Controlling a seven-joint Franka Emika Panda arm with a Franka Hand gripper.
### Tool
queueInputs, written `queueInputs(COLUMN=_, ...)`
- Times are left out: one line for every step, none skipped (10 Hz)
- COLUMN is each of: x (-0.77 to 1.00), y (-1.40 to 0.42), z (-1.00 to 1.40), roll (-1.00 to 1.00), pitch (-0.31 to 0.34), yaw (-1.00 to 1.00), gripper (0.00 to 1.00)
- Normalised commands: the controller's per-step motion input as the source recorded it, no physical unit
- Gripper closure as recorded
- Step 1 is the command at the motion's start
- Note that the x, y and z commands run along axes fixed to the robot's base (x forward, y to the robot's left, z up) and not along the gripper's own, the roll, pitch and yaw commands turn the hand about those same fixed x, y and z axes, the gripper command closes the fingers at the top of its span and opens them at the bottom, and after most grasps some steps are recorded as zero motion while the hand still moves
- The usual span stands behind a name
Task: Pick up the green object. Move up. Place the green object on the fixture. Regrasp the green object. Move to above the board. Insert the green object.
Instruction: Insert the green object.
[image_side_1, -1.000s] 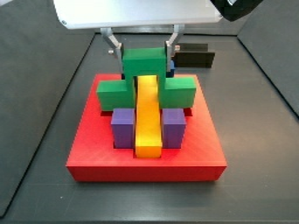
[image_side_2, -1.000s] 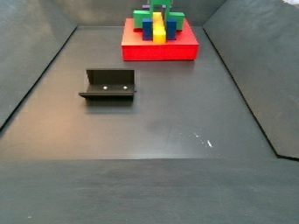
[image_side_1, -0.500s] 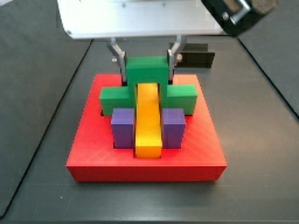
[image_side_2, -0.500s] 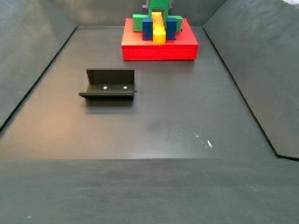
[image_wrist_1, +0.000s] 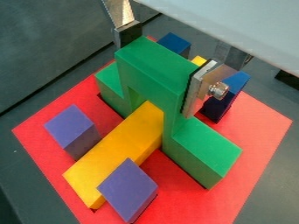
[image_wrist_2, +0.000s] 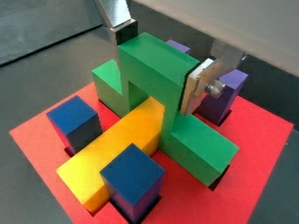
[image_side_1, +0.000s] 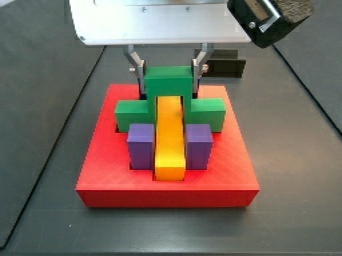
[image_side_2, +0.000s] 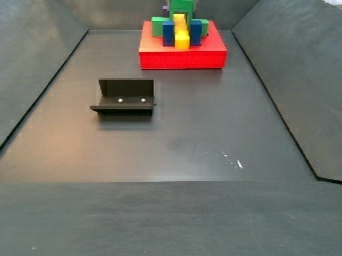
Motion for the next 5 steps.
queueInputs(x=-0.05, y=0.00, z=0.00, roll=-0.05, pitch=0.000, yaw=-0.02, gripper=1.00)
queueInputs(x=-0.03, y=0.00, z=0.00, roll=-0.03, pitch=0.000, yaw=0.00, gripper=1.00)
queueInputs(x=-0.16, y=0.00, z=0.00, roll=-0.01, pitch=0.000, yaw=-0.04, gripper=1.00)
queueInputs(x=-0.23, y=0.00, z=0.00, roll=-0.02, pitch=0.000, yaw=-0.06, gripper=1.00)
queueInputs(x=-0.16, y=0.00, z=0.00, roll=-0.02, pitch=0.000, yaw=-0.05, gripper=1.00)
